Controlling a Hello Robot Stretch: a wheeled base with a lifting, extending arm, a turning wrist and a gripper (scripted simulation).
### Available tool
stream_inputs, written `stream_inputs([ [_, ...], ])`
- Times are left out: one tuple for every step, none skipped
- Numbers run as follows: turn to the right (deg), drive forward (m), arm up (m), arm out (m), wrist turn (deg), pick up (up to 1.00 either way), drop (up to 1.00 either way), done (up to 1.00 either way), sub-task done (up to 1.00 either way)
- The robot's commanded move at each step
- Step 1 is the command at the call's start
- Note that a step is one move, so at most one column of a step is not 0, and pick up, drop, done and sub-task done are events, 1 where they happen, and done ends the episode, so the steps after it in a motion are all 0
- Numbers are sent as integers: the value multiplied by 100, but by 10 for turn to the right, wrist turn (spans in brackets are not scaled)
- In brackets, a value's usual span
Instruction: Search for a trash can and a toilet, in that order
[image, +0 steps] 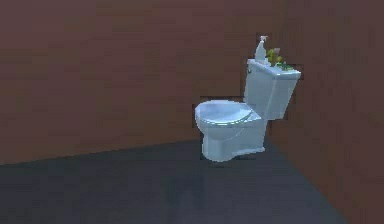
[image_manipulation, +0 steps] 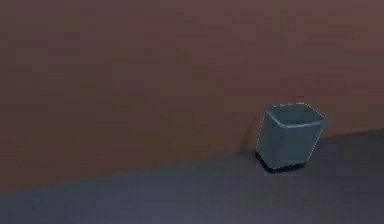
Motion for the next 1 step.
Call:
stream_inputs([
  [0,75,0,0,0,0,0,0,0],
])
